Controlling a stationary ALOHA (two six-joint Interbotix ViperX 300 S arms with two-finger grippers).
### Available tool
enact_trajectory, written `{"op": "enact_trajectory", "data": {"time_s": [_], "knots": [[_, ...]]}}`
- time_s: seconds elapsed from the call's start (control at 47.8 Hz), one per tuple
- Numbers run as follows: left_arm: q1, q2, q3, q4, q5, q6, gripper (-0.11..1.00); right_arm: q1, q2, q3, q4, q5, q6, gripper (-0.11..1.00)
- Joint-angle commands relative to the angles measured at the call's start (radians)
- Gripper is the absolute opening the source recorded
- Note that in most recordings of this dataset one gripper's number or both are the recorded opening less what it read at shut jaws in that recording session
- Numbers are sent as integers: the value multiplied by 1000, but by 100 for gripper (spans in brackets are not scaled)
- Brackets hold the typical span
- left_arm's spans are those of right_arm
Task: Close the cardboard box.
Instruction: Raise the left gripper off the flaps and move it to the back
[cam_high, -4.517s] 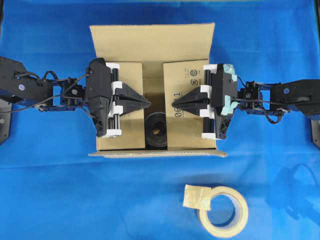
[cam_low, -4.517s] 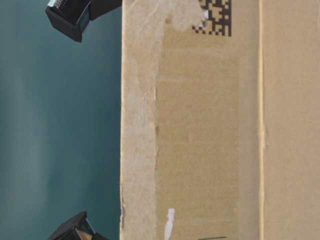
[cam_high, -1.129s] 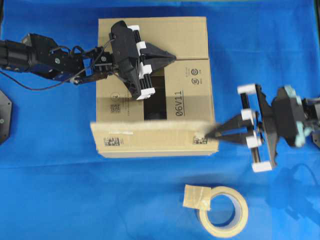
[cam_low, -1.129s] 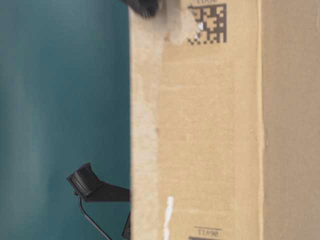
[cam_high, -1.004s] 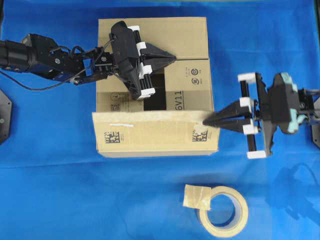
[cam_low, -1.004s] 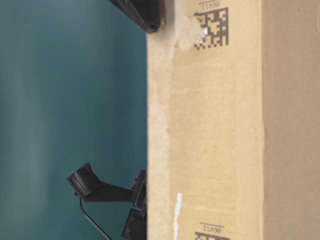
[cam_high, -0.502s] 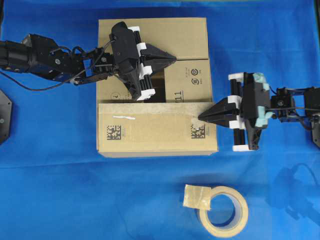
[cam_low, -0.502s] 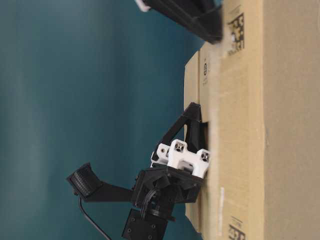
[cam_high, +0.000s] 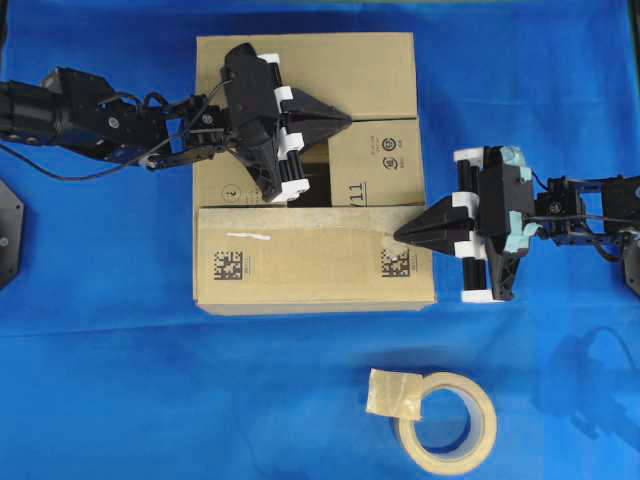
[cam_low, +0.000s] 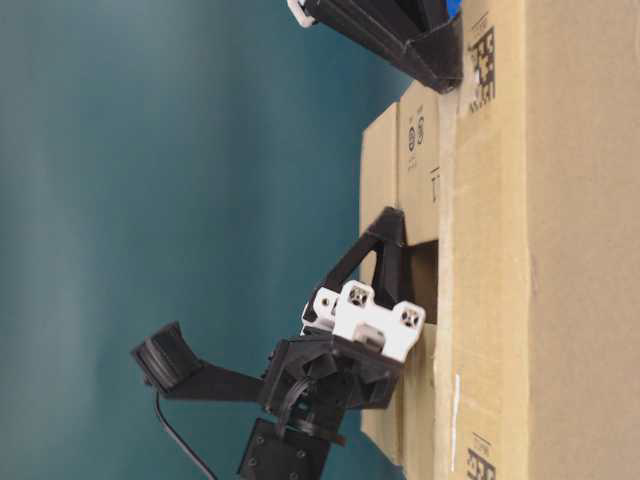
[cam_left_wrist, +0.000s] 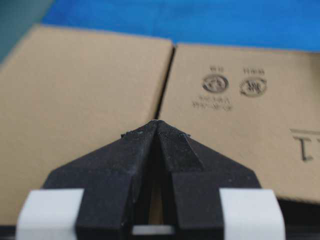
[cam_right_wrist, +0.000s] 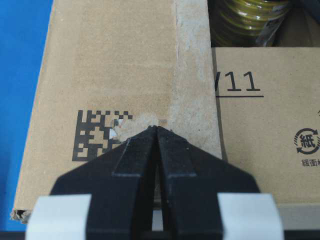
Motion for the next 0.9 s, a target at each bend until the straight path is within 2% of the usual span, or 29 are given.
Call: {"op": "enact_trajectory", "data": {"time_s": [0.0,0.355,0.481,0.606,0.878], "knots": [[-5,-51,-17,-2,18,-2,0,0,-5,-14,3,-8,2,0],[-3,-215,-71,-2,201,14,0,0,-5,-15,3,-17,0,0],[15,-264,-103,-2,279,43,0,0,-5,-15,3,-20,0,0],[71,-284,-150,0,373,107,0,0,-5,-15,3,-23,0,0],[258,-225,-273,2,600,121,0,0,-5,-15,3,-28,0,0]]}}
